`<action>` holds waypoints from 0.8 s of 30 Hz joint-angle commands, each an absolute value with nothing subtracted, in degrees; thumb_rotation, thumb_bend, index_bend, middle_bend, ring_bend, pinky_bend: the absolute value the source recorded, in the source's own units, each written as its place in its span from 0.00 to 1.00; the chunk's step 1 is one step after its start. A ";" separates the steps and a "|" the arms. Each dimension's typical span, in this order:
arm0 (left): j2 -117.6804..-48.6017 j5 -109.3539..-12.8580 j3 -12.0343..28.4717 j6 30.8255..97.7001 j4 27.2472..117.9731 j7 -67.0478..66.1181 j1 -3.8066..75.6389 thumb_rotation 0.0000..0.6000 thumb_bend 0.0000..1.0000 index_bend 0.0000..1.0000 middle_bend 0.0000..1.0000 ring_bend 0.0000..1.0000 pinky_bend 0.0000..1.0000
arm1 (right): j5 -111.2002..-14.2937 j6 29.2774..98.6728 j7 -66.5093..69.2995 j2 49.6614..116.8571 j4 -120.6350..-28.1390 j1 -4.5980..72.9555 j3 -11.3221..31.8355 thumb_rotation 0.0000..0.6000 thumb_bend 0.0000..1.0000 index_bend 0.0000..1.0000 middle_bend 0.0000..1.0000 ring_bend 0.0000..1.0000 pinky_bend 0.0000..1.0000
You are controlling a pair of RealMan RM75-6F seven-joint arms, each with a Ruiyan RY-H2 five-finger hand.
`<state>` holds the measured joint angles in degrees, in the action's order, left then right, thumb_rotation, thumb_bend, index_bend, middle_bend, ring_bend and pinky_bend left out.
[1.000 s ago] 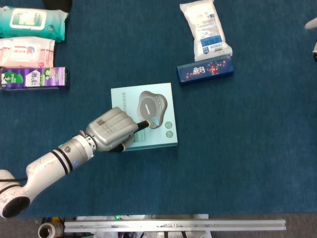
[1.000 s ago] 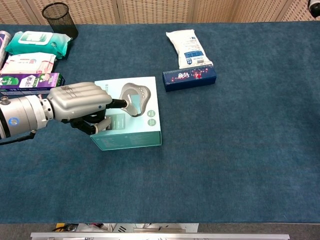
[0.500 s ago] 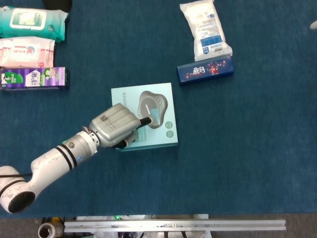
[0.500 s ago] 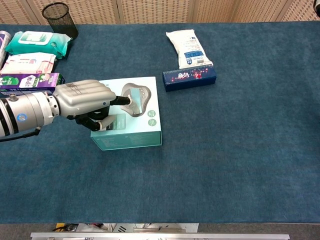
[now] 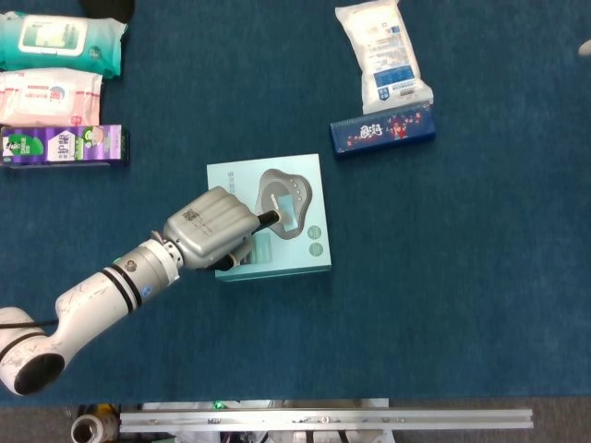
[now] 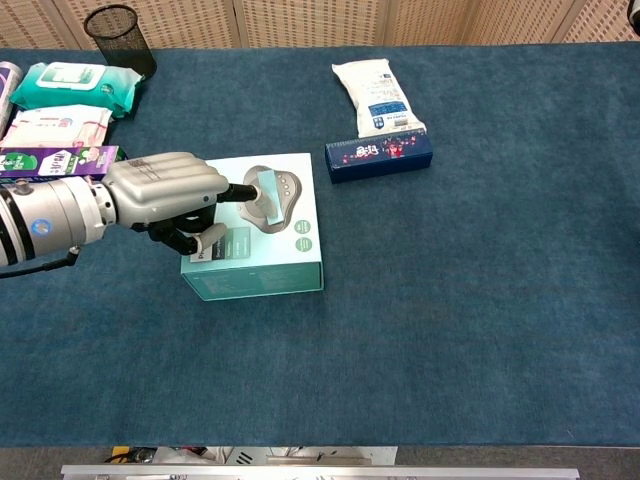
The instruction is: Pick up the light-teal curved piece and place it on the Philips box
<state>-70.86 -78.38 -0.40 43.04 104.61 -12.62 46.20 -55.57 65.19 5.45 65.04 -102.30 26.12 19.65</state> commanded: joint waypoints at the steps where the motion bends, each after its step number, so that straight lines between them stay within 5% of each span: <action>1: -70.58 -78.32 -0.31 43.24 104.89 -12.60 46.20 1.00 0.65 0.17 1.00 1.00 0.91 | -55.57 65.23 5.58 65.00 -102.23 26.05 19.71 1.00 0.68 0.41 0.80 0.86 1.00; 24: -70.66 -76.93 -0.67 43.68 105.61 -14.21 46.27 1.00 0.65 0.17 1.00 1.00 0.91 | -56.32 65.70 6.48 64.27 -102.72 25.24 19.86 1.00 0.68 0.41 0.80 0.86 1.00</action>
<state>-70.74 -76.85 -0.65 43.59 105.52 -14.21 46.33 -56.32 65.69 6.48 64.27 -102.72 25.25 19.86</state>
